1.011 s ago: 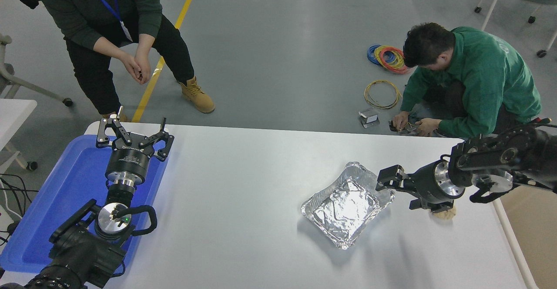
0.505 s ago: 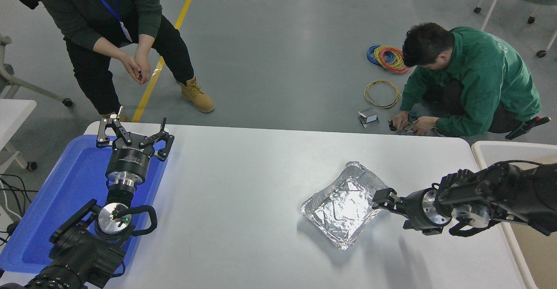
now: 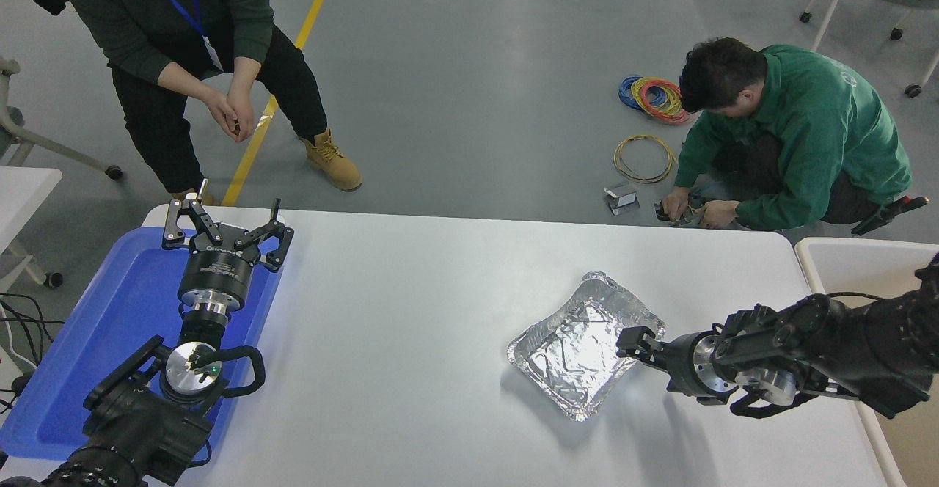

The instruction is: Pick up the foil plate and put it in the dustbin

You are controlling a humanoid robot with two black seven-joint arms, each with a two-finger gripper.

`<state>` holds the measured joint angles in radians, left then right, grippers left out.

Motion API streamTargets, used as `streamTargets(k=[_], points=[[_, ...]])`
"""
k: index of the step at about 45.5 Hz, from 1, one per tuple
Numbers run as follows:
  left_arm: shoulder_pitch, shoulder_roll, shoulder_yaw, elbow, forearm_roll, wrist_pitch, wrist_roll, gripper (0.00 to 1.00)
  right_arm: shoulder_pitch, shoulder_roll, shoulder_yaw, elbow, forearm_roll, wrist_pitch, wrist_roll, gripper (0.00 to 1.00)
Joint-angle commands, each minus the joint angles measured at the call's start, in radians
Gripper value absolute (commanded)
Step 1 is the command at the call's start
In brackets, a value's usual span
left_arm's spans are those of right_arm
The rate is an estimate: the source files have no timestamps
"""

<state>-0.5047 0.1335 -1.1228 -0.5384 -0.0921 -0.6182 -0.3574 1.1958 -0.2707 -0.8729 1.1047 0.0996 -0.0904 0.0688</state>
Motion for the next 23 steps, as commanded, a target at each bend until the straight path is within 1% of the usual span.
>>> streamTargets(k=[1,4,8,9,12,15,16,17,18,19,23], points=[[0.0,0.0,0.0,0.0,0.0,0.0,0.0,1.0,-0.025,0.013,0.012,-0.016,-0.001,-0.017,0.006,0.8],[0.0,0.0,0.0,0.0,0.0,0.0,0.0,1.0,-0.032,0.019,0.012,-0.025,-0.006,-0.032,0.008,0.75],[0.0,0.0,0.0,0.0,0.0,0.0,0.0,1.0,-0.036,0.024,0.012,-0.032,-0.012,-0.046,0.009,0.74],[0.0,0.0,0.0,0.0,0.0,0.0,0.0,1.0,-0.038,0.024,0.012,-0.034,-0.012,-0.049,0.009,0.72],[0.0,0.0,0.0,0.0,0.0,0.0,0.0,1.0,-0.044,0.03,0.011,-0.037,-0.017,-0.049,0.009,0.62],[0.0,0.0,0.0,0.0,0.0,0.0,0.0,1.0,-0.045,0.033,0.011,-0.037,-0.021,-0.051,0.011,0.57],[0.0,0.0,0.0,0.0,0.0,0.0,0.0,1.0,-0.045,0.035,0.011,-0.036,-0.021,-0.051,0.011,0.53],[0.0,0.0,0.0,0.0,0.0,0.0,0.0,1.0,-0.045,0.036,0.011,-0.037,-0.021,-0.051,0.011,0.49],[0.0,0.0,0.0,0.0,0.0,0.0,0.0,1.0,-0.045,0.038,0.009,-0.036,-0.023,-0.051,0.012,0.42],[0.0,0.0,0.0,0.0,0.0,0.0,0.0,1.0,-0.047,0.038,0.009,-0.037,-0.023,-0.051,0.014,0.38],[0.0,0.0,0.0,0.0,0.0,0.0,0.0,1.0,-0.045,0.038,0.003,-0.037,-0.026,-0.051,0.014,0.25]])
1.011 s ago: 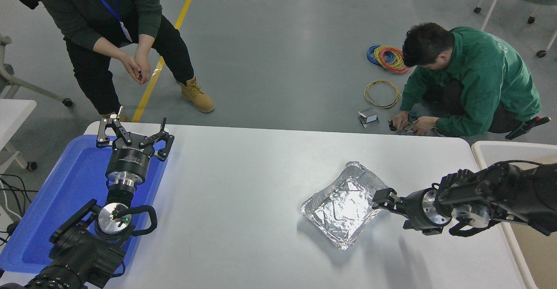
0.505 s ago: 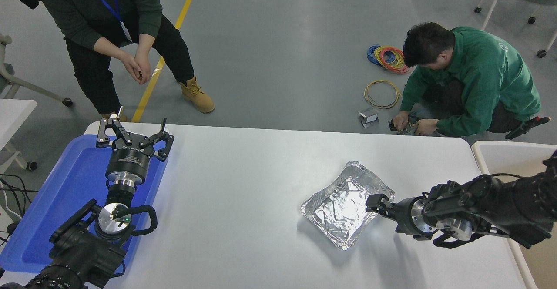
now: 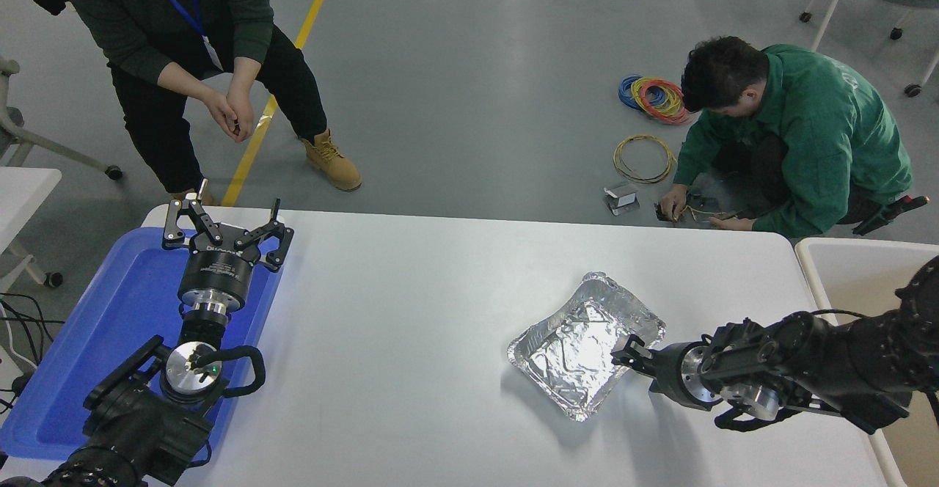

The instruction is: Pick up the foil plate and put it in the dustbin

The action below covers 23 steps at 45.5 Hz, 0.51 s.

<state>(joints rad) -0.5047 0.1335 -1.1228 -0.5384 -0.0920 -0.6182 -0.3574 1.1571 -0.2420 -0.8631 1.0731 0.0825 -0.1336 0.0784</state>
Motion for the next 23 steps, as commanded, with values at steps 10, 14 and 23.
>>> streamTargets(k=[10,14,23], points=[[0.0,0.0,0.0,0.0,0.0,0.0,0.0,1.0,-0.005,0.009,-0.01,-0.005,-0.047,-0.012,0.004,0.02],[0.0,0.0,0.0,0.0,0.0,0.0,0.0,1.0,-0.007,0.009,-0.01,-0.005,-0.052,-0.012,0.004,0.0],[0.0,0.0,0.0,0.0,0.0,0.0,0.0,1.0,0.015,0.006,-0.014,-0.005,-0.053,-0.009,0.004,0.0]])
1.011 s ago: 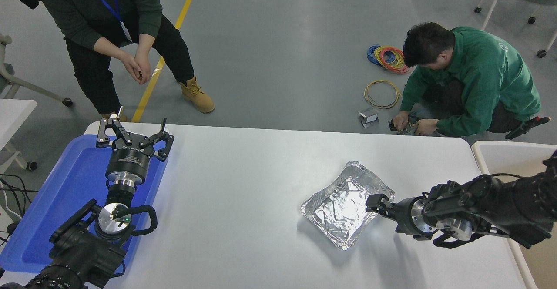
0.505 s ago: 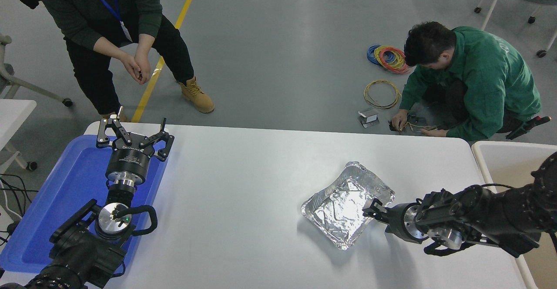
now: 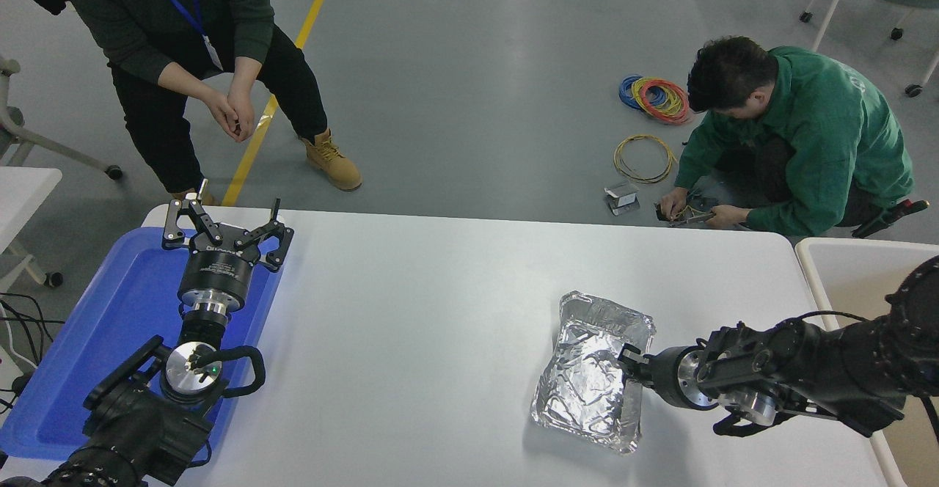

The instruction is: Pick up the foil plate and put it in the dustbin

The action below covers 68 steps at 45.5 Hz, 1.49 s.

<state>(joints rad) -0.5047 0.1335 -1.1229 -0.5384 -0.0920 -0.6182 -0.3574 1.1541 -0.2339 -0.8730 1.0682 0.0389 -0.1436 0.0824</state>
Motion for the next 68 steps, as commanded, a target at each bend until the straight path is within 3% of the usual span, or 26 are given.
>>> streamTargets(k=[1,23,38,61,68], points=[[0.0,0.0,0.0,0.0,0.0,0.0,0.0,1.0,0.025,-0.005,-0.007,0.001,-0.01,0.001,0.0,0.0],[0.0,0.0,0.0,0.0,0.0,0.0,0.0,1.0,0.389,-0.114,-0.184,0.13,-0.014,0.163,-0.001,0.0],[0.0,0.0,0.0,0.0,0.0,0.0,0.0,1.0,0.722,-0.226,-0.282,0.285,-0.129,0.335,-0.004,0.0],[0.0,0.0,0.0,0.0,0.0,0.0,0.0,1.0,1.059,-0.26,-0.437,0.288,-0.134,0.644,-0.007,0.0],[0.0,0.0,0.0,0.0,0.0,0.0,0.0,1.0,1.089,-0.272,-0.454,0.292,-0.139,0.664,-0.007,0.0]])
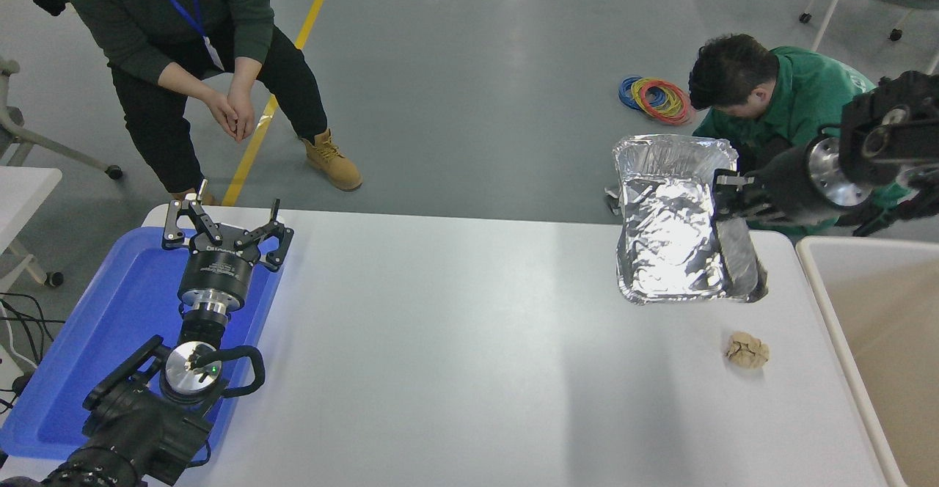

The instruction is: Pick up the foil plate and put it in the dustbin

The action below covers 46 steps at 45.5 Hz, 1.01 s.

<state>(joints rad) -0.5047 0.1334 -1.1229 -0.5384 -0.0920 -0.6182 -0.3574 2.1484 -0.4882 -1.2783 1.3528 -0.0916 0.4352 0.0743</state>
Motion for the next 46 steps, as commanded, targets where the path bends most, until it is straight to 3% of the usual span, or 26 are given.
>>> streamTargets(k=[1,11,22,46], points=[[0.0,0.002,0.0,0.0,0.0,0.0,0.0,1.0,0.096,-0.018,-0.049,0.008,-0.011,0.085,0.001,0.0],[0.0,0.0,0.0,0.0,0.0,0.0,0.0,1.0,0.085,-0.029,-0.05,-0.006,-0.043,0.086,0.002,0.0],[0.0,0.002,0.0,0.0,0.0,0.0,0.0,1.0,-0.025,-0.121,-0.052,-0.122,-0.072,0.097,0.005,0.0],[0.0,0.0,0.0,0.0,0.0,0.0,0.0,1.0,-0.479,-0.286,0.085,-0.682,-0.091,0.178,0.007,0.0]])
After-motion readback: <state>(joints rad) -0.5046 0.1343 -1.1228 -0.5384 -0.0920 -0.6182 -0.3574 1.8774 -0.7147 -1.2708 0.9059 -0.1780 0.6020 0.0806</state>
